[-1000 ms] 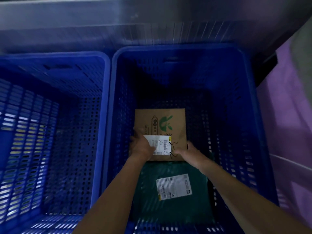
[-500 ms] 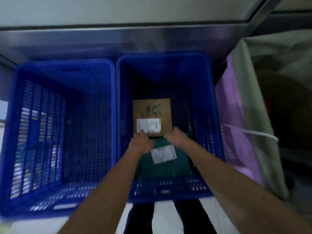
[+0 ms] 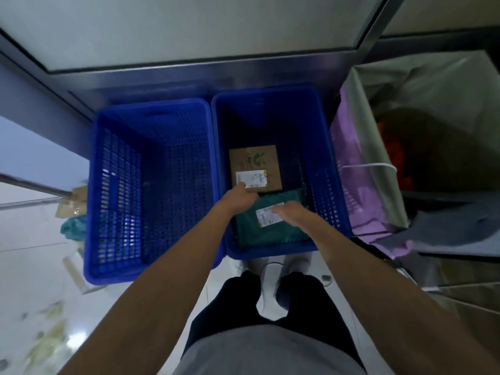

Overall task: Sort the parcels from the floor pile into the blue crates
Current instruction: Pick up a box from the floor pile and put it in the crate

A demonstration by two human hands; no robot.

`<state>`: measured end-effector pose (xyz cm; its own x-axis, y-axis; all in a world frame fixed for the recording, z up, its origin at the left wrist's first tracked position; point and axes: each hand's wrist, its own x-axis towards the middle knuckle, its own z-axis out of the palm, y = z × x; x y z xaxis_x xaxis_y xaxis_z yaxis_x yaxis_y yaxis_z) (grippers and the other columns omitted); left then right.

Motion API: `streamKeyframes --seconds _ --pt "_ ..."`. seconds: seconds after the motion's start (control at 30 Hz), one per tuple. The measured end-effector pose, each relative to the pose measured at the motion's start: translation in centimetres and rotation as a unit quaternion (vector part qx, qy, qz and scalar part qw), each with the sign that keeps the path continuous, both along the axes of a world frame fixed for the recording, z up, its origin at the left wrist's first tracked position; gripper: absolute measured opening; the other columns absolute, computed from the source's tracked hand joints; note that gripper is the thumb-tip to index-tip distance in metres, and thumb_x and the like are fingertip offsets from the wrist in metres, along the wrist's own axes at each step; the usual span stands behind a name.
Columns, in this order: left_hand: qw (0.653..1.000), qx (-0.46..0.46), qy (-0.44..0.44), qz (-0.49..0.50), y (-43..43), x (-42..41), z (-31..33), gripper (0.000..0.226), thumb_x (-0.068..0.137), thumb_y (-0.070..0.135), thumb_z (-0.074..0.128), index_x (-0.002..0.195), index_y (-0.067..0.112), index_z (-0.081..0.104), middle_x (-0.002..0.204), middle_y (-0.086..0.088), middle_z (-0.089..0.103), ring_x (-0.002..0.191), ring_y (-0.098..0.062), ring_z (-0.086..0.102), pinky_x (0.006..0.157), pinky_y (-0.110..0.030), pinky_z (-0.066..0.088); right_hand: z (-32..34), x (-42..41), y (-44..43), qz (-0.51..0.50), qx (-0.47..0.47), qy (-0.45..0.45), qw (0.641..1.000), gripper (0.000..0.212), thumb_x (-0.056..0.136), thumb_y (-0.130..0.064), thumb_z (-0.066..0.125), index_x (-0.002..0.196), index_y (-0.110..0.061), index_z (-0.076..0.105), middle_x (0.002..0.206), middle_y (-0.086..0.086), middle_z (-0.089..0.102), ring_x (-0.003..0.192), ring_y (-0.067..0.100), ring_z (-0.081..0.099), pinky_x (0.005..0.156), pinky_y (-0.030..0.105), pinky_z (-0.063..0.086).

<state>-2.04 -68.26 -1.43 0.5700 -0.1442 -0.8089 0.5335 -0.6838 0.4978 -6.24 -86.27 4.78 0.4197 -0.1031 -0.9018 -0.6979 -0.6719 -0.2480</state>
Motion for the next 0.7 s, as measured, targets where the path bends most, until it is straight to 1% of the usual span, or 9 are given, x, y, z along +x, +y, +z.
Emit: streamKeyframes --seconds 0.07,0.13,0.23,0.3,0.4,0.47,0.53,0.63,0.7 --pt "1.0 -0.008 -0.02 0.006 0.4 -0.4 1.7 0.074 0.076 0.063 0.06 0.141 0.027 0.049 0.136 0.001 0.06 0.11 -0.015 0.062 0.099 -0.034 0.052 1.2 -0.2 0.4 0.0 0.017 -0.032 0.999 0.056 0.105 -0.037 0.049 0.15 -0.005 0.039 0.15 0.016 0.047 0.133 0.035 0.05 0.105 0.04 0.043" --pt "0.999 -0.017 -0.044 0.018 0.2 -1.6 5.1 0.068 0.089 0.051 0.062 0.147 0.02 0.046 0.142 0.003 0.054 0.116 -0.016 0.058 0.103 -0.031 0.047 2.4 -0.4 0.5 0.005 0.031 -0.056 0.998 0.045 0.103 -0.038 0.052 0.14 -0.012 0.045 0.134 0.013 0.056 0.118 0.031 0.057 0.093 0.035 0.043" --pt "0.997 0.029 -0.078 0.006 0.0 -3.7 8.8 0.062 0.103 0.034 0.053 0.155 0.007 0.03 0.152 -0.009 0.042 0.133 -0.027 0.046 0.097 -0.023 0.035 4.5 -1.2 0.6 0.014 0.049 -0.096 0.994 0.054 0.103 -0.034 0.053 0.145 -0.001 0.046 0.137 0.015 0.055 0.123 0.031 0.055 0.097 0.037 0.047" --pt "0.994 0.043 -0.099 -0.006 0.3 -5.4 10.5 0.058 0.106 0.032 0.048 0.154 0.004 0.032 0.155 -0.014 0.04 0.138 -0.029 0.042 0.094 -0.024 0.034 5.3 -1.9 0.4 0.016 0.063 -0.113 0.991 0.052 0.1 -0.037 0.057 0.137 0.0 0.054 0.112 0.011 0.061 0.103 0.026 0.059 0.082 0.034 0.048" --pt "0.991 0.07 -0.115 0.009 1.5 -8.4 12.1 0.063 0.106 0.037 0.047 0.155 0.002 0.029 0.161 -0.013 0.031 0.144 -0.029 0.035 0.11 -0.031 0.032 6.5 -4.1 -0.4 0.032 0.069 -0.14 0.987 0.035 0.099 -0.041 0.057 0.111 -0.009 0.05 0.104 0.007 0.057 0.092 0.022 0.056 0.072 0.027 0.044" --pt "0.99 0.065 -0.123 0.032 2.3 -10.9 13.3 0.052 0.106 0.035 0.046 0.147 0.003 0.042 0.151 -0.011 0.041 0.136 -0.028 0.043 0.106 -0.032 0.034 7.3 -6.2 -0.9 0.045 0.086 -0.157 0.983 0.024 0.099 -0.037 0.055 0.092 -0.014 0.051 0.092 0.003 0.055 0.079 0.017 0.053 0.065 0.027 0.039" --pt "0.989 0.064 -0.12 0.053 3.0 -13.8 13.9 0.037 0.106 0.035 0.047 0.13 0.008 0.055 0.132 -0.007 0.051 0.119 -0.023 0.053 0.099 -0.031 0.037 8.0 -8.6 -0.7 0.065 0.104 -0.17 0.978 0.028 0.099 -0.031 0.054 0.075 -0.017 0.049 0.078 0.0 0.048 0.069 0.015 0.046 0.06 0.028 0.033" --pt "0.988 0.072 -0.118 0.07 4.0 -18.7 14.6 0.061 0.104 0.042 0.048 0.155 0.01 0.033 0.156 -0.009 0.038 0.135 -0.029 0.046 0.109 -0.041 0.039 8.5 -11.6 0.6 0.113 0.114 -0.176 0.971 0.04 0.1 -0.031 0.053 0.067 -0.02 0.034 0.067 0.0 0.034 0.058 0.015 0.035 0.057 0.032 0.024" --pt "0.985 0.085 -0.121 0.085 5.2 -21.9 14.9 0.065 0.104 0.043 0.049 0.157 0.012 0.028 0.16 -0.008 0.035 0.136 -0.029 0.045 0.107 -0.043 0.041 9.0 -13.5 2.4 0.139 0.115 -0.192 0.965 0.044 0.102 -0.032 0.052 0.065 -0.02 0.031 0.061 -0.001 0.029 0.052 0.015 0.03 0.057 0.034 0.022"
